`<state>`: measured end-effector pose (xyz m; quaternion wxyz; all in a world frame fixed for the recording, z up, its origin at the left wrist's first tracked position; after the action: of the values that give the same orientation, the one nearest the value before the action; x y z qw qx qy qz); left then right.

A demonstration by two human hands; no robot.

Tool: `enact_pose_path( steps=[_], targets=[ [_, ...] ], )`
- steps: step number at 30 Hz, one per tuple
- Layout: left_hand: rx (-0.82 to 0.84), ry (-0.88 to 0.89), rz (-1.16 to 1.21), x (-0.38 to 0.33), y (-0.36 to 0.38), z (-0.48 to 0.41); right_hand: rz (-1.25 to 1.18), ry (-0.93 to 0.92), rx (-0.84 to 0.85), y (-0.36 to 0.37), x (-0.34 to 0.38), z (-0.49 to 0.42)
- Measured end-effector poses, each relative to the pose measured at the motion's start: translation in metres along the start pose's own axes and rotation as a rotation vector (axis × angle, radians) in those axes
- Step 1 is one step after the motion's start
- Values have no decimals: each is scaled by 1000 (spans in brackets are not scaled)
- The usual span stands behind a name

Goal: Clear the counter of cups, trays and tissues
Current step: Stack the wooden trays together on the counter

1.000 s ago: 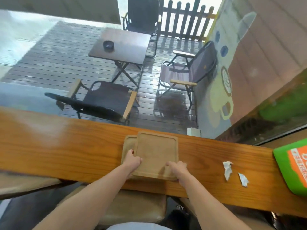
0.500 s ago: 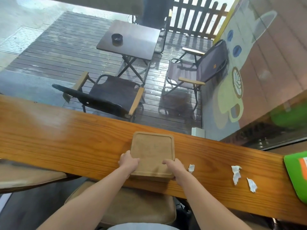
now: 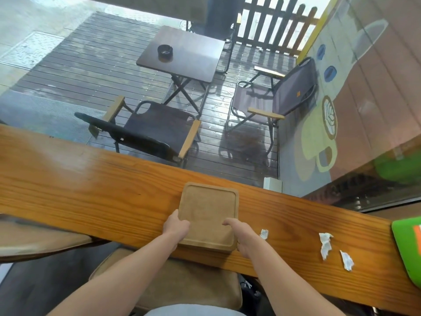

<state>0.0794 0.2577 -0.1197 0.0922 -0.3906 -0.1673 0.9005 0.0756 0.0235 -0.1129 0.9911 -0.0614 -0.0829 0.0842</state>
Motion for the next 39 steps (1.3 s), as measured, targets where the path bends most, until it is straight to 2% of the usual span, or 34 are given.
enact_pose_path(
  steps=[4,10,15,19,22,24,29,34,39],
  targets=[
    [13,-20,-8,1,-2,-2,15,-7,-22,-1,2,-1],
    [-11,-101,-4,8,-3,-17,-104,15,-71,1,-4,-13],
    [7,-234,265,28,14,-29,-223,-18,-172,-11,-9,-30],
    [86,-314,322,37,25,-28,-195,61,-72,-11,-19,-37],
    [144,-245,296,30,24,-28,-229,69,77,-11,-26,-31],
    [178,-171,314,16,23,-28,-244,15,106,-19,-23,-15],
    [339,7,337,-55,52,-2,-364,-95,58,-73,-27,33],
    [507,150,330,-127,126,50,-531,-227,40,-146,-59,85],
    [539,326,31,-175,209,125,-732,-323,-36,-226,-122,121]
  ],
)
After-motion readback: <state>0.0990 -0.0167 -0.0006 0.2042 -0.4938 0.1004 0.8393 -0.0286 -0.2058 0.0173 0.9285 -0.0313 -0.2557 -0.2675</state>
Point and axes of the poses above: each hand's wrist, its own z-axis away from the middle knuckle, its own y-axis out of the palm, x = y × z, the point moved 9 cm from there along -z, towards the middle knuckle, and after that the axes turned 11 degrees about y, right-handed, at the moved point
